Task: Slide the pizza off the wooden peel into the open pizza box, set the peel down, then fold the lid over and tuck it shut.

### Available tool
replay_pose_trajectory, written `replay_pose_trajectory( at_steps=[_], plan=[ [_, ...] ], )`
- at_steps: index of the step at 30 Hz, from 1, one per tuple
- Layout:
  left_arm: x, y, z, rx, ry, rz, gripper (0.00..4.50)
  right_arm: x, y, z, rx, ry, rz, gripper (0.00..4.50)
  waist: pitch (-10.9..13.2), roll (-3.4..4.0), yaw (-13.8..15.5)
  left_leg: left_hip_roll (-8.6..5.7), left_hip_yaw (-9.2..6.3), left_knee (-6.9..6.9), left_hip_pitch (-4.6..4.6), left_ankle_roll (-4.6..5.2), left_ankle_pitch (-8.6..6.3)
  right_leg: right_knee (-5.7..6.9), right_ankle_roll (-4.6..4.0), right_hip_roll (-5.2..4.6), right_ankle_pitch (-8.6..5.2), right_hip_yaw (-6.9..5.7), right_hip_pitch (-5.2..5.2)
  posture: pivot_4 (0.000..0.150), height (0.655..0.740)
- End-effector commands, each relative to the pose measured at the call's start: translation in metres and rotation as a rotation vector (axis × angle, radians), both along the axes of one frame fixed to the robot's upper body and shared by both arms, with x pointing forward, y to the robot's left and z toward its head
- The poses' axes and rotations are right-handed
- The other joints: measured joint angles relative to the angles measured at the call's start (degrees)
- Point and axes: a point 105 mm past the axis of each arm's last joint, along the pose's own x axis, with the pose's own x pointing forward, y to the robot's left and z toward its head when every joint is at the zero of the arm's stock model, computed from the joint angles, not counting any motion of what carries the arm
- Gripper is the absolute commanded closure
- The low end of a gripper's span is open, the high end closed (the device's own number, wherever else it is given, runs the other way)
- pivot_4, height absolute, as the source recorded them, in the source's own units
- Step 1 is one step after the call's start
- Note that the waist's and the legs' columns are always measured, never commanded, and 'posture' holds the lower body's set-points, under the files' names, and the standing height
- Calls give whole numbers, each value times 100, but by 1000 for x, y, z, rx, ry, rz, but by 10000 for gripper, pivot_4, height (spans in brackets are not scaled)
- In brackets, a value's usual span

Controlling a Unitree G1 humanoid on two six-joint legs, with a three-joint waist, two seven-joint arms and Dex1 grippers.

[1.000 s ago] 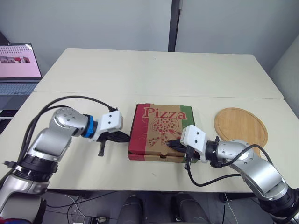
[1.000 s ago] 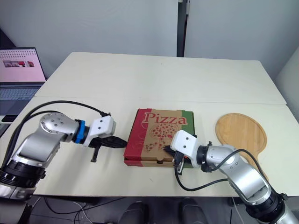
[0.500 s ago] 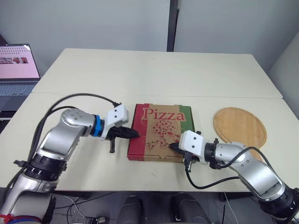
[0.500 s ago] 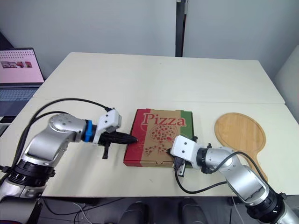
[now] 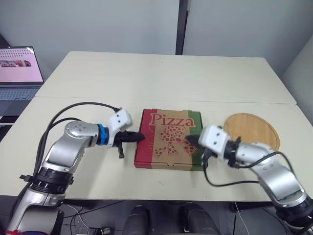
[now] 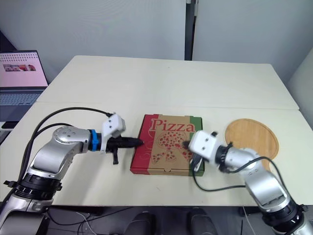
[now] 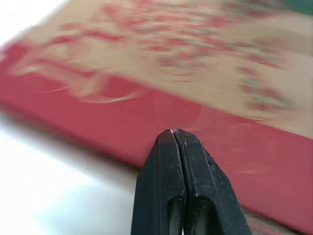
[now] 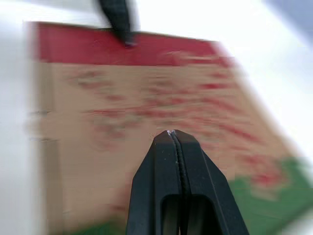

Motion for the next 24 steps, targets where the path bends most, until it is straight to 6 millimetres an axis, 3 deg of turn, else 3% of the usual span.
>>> replay_pose_trajectory(
  at_steps=[1, 5, 9, 15, 24],
  plan=[
    [18, 24, 15, -39, -113, 198, 45000, 20, -39, 12, -29, -114, -179, 44640, 0, 0, 1, 0, 1, -1, -1, 0, 0, -2, -1, -1, 0, 0, 0, 1500, 7400],
    [19, 29, -3, -41, -95, 293, 45000, 23, -58, -13, -104, -53, -238, 44640, 0, 1, -1, -3, 4, -7, 0, 0, 0, -2, -28, -6, 17, 3, -2, 1500, 7400],
    [7, 18, -21, -56, -29, 280, 45000, 15, -52, -37, -132, 39, -192, 44640, 1, 1, -14, -3, 7, -7, 0, 0, 0, -2, -29, -7, 17, 6, -2, 1500, 7400],
    [-6, 9, -29, -66, 18, 260, 45000, -1, -32, -47, -114, 133, -77, 44640, 1, 1, -9, -3, 6, -5, 2, 0, 0, 0, -26, -7, 17, 5, -2, 1500, 7400],
    [-14, 3, -31, -73, 47, 237, 45000, -9, -25, -45, -89, 156, -16, 44640, 1, 1, -14, -2, 5, -5, 2, -1, 0, -1, -16, -6, 11, 3, -2, 1500, 7400]
  ],
)
